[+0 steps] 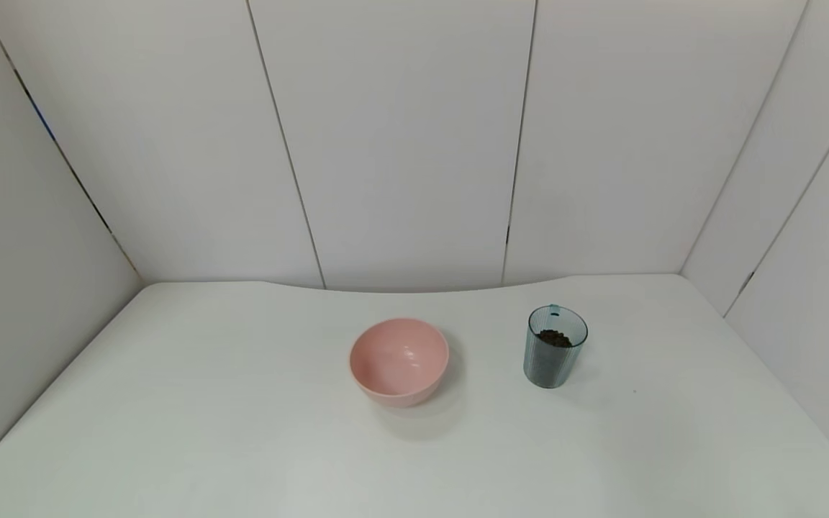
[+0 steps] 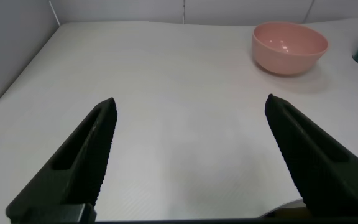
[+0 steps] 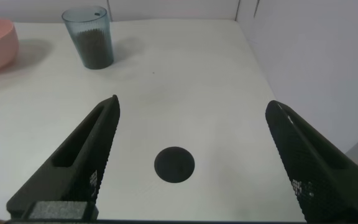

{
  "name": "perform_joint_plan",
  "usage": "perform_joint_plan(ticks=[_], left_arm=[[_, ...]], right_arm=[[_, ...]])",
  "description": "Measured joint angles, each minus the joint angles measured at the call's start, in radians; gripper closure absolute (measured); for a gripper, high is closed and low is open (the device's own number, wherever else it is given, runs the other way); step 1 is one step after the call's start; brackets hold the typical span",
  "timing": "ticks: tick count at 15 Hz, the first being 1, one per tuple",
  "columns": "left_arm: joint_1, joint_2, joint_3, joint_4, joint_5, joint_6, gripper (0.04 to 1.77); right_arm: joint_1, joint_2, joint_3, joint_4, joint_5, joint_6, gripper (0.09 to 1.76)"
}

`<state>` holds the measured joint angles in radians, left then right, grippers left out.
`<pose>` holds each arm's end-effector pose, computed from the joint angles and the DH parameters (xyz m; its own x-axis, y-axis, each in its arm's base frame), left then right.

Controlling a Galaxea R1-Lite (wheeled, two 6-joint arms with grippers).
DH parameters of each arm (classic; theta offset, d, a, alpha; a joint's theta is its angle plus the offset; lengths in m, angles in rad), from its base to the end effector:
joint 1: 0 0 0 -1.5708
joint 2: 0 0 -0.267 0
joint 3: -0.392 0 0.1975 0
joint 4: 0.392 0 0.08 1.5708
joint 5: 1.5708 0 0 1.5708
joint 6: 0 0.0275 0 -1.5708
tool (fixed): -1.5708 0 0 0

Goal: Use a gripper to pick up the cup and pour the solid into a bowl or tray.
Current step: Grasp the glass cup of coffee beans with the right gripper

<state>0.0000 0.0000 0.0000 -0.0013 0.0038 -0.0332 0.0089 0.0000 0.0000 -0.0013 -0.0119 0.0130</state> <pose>0.0230 0.0001 0.0756 1.0000 0.0038 0.0013 -0.0038 0.9994 -0.0332 0.0230 -0.0001 0.0756 1.0000 -0.0030 0.0013 0.0030 0.9999 0.0130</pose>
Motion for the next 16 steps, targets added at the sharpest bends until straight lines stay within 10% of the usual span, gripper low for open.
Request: perform_joint_plan(ticks=[16], left_arm=[[0.000, 0.000, 0.000, 0.000, 0.000, 0.000, 0.09]], right_arm=[[0.007, 0.227, -0.230, -0.043, 0.100, -0.011, 0.14]])
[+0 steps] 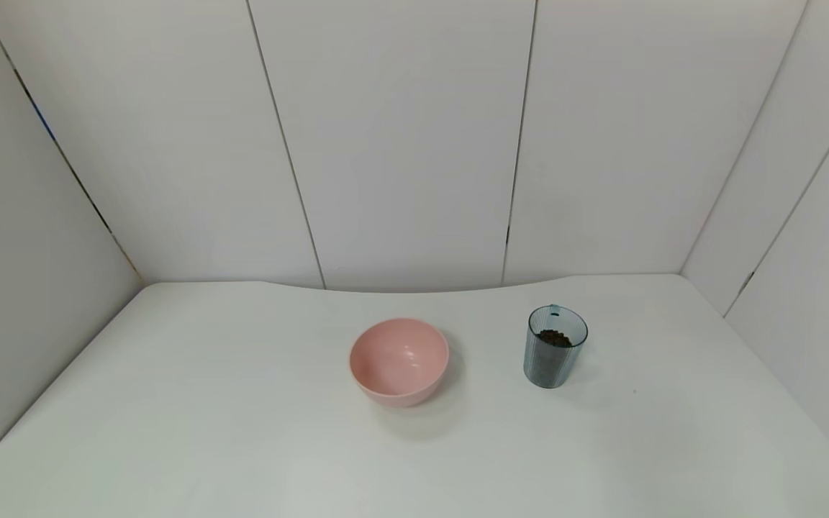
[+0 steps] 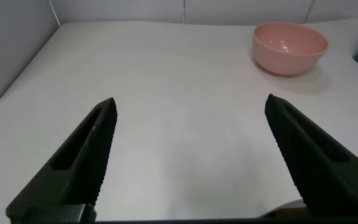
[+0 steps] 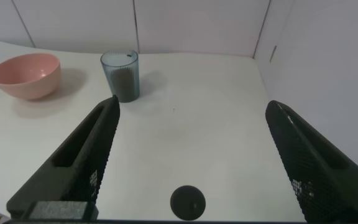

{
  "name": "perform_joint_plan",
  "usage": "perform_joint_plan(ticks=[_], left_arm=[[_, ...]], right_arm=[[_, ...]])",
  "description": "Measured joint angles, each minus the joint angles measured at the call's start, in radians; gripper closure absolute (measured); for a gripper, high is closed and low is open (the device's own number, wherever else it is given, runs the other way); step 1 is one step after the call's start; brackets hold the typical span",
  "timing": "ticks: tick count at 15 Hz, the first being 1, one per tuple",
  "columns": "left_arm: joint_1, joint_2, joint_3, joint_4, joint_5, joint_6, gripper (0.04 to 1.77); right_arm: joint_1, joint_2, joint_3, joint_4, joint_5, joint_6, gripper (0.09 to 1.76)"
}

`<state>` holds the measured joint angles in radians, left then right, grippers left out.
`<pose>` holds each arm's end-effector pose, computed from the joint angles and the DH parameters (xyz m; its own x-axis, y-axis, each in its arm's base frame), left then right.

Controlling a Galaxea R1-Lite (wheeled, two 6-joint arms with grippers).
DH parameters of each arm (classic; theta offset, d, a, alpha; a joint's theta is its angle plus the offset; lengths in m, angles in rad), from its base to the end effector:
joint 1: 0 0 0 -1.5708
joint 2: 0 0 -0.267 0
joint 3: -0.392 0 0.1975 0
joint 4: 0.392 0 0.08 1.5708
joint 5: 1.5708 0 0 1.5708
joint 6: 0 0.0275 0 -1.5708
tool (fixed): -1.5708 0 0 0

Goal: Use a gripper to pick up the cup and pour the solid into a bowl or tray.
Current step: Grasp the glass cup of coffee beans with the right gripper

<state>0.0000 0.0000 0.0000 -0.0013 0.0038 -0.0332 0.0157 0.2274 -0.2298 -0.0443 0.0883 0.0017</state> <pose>0.0230 0.0001 0.0756 1.0000 0.0038 0.0013 -0.0038 0.9994 -0.0332 0.0294 0.0029 0.1411 0.9935 0.1038 0.0465 -0.1038 0.9946 -0.0024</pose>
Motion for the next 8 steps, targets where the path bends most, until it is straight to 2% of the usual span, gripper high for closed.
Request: perform_joint_plan(ticks=[5, 8], left_arm=[[0.000, 0.000, 0.000, 0.000, 0.000, 0.000, 0.09], [0.000, 0.000, 0.000, 0.000, 0.000, 0.000, 0.09]], right_arm=[[0.006, 0.292, -0.030, -0.240, 0.006, -0.043, 0.14], [0.040, 0.456, -0.032, -0.334, 0.006, -0.050, 0.14]])
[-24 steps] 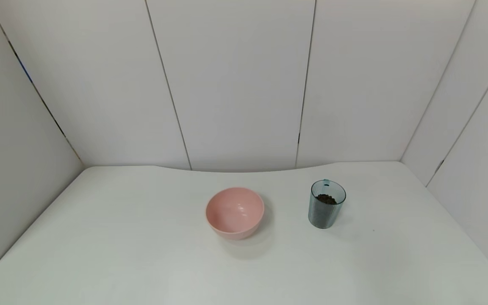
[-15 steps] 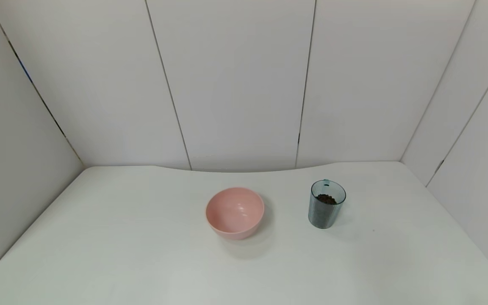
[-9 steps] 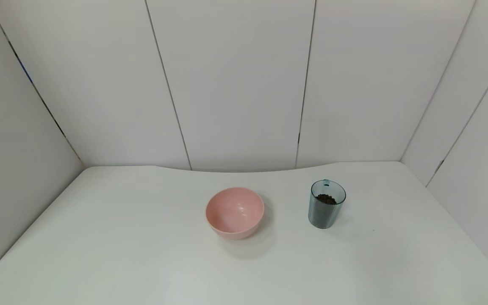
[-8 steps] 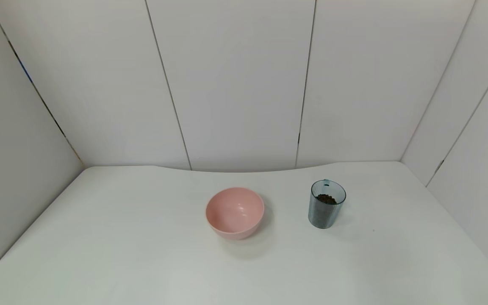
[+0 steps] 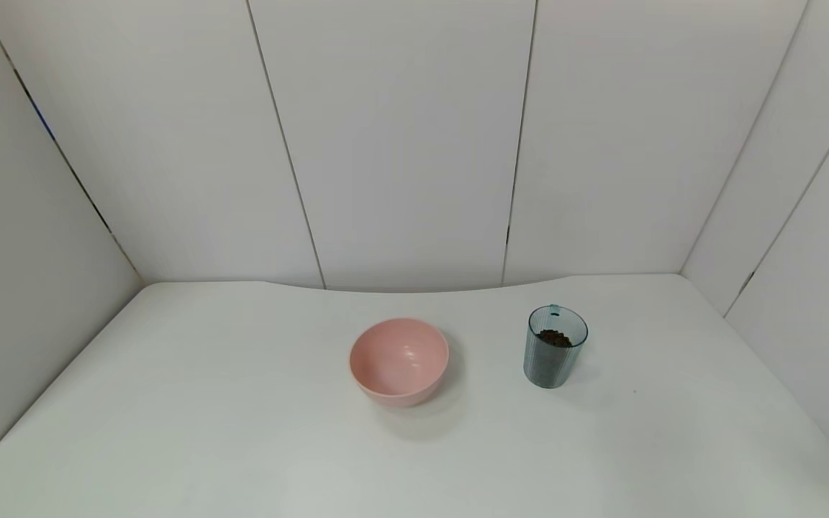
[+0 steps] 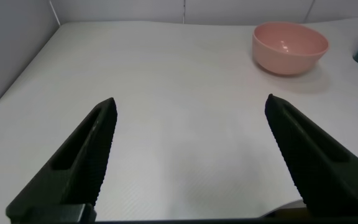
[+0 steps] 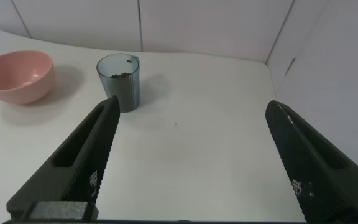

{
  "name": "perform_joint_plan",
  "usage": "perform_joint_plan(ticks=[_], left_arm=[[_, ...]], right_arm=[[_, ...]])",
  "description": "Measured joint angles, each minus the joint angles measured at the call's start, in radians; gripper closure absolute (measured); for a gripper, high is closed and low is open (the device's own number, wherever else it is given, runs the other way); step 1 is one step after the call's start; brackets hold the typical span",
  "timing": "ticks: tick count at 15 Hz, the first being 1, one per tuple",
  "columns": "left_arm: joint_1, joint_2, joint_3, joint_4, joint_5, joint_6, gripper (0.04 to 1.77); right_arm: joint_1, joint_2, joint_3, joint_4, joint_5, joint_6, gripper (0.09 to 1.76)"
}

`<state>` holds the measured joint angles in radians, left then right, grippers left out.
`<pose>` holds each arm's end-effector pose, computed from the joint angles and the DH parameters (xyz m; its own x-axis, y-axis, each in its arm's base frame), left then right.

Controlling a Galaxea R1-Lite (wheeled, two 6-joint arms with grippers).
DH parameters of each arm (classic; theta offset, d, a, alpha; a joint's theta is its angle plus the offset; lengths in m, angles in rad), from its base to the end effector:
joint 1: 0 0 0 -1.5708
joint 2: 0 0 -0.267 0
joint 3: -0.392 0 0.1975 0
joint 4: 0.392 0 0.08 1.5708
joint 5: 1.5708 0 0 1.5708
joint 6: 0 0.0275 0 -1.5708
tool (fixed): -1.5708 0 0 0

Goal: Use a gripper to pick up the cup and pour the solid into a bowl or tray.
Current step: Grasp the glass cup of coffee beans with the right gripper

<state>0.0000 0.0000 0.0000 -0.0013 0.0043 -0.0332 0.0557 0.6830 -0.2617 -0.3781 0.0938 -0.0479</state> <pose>0.0230 0.0001 0.0756 1.0000 0.0043 0.0013 -0.0043 0.9994 -0.0332 0.0973 0.0080 0.1581 0.9879 0.1489 -0.0430 -0.1508 0.9876 -0.0438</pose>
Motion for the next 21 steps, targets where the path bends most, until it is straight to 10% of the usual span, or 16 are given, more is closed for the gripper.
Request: perform_joint_plan(ticks=[11, 21], left_arm=[[0.000, 0.000, 0.000, 0.000, 0.000, 0.000, 0.09], [0.000, 0.000, 0.000, 0.000, 0.000, 0.000, 0.09]], right_arm=[[0.365, 0.659, -0.037, -0.513, -0.264, 0.005, 0.14], [0.426, 1.143, 0.008, -0.983, -0.277, 0.037, 0.14]])
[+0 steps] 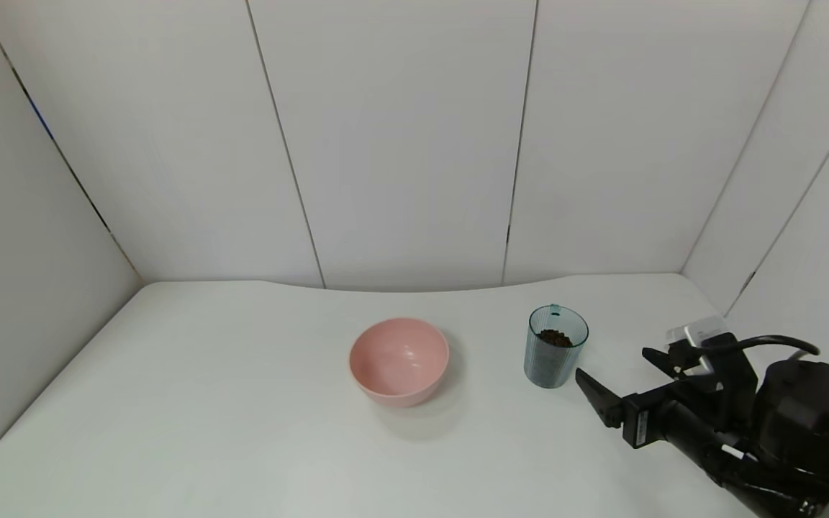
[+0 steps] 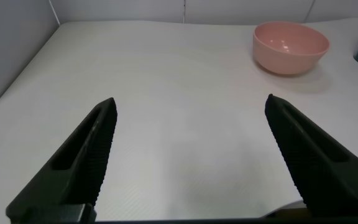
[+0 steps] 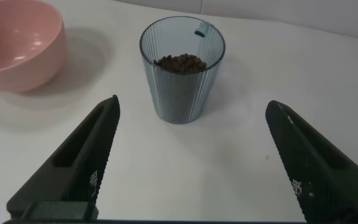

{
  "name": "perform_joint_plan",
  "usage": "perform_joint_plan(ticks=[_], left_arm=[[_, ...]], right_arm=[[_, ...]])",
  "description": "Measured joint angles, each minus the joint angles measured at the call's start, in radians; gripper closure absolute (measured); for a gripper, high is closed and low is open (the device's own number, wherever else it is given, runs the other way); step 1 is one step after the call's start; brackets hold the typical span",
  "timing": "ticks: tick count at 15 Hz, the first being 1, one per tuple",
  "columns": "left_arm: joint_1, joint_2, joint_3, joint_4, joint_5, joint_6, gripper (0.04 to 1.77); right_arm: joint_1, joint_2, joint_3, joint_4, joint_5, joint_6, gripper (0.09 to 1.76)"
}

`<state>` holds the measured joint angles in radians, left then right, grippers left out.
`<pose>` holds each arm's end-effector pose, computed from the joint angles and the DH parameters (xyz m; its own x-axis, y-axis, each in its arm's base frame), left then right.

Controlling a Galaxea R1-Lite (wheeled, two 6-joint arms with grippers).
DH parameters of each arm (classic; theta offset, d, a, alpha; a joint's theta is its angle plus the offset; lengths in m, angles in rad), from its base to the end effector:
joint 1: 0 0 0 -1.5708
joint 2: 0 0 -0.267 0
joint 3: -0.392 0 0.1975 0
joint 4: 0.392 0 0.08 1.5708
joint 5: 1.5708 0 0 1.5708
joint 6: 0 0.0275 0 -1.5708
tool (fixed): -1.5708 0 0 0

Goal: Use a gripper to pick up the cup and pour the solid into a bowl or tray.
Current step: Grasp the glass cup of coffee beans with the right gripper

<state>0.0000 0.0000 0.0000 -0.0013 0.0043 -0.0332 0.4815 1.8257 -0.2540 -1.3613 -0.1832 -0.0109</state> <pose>0.0230 0.0001 0.0756 1.0000 0.0043 0.0013 -0.0043 0.9994 -0.0332 0.2215 0.1101 0.0534 0.9366 0.2839 -0.2054 -0.2995 0.9529 -0.0487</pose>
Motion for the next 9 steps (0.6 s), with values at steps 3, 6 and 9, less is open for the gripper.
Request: perform_joint_plan(ticks=[3, 6, 9], left_arm=[[0.000, 0.000, 0.000, 0.000, 0.000, 0.000, 0.09], [0.000, 0.000, 0.000, 0.000, 0.000, 0.000, 0.09], [0.000, 0.000, 0.000, 0.000, 0.000, 0.000, 0.09]], right_arm=[[0.023, 0.136, 0.019, -0.165, 0.002, 0.001, 0.14], [0.044, 0.241, 0.012, -0.201, 0.004, 0.004, 0.14], [0.056, 0.300, -0.020, -0.201, 0.002, 0.003, 0.14]])
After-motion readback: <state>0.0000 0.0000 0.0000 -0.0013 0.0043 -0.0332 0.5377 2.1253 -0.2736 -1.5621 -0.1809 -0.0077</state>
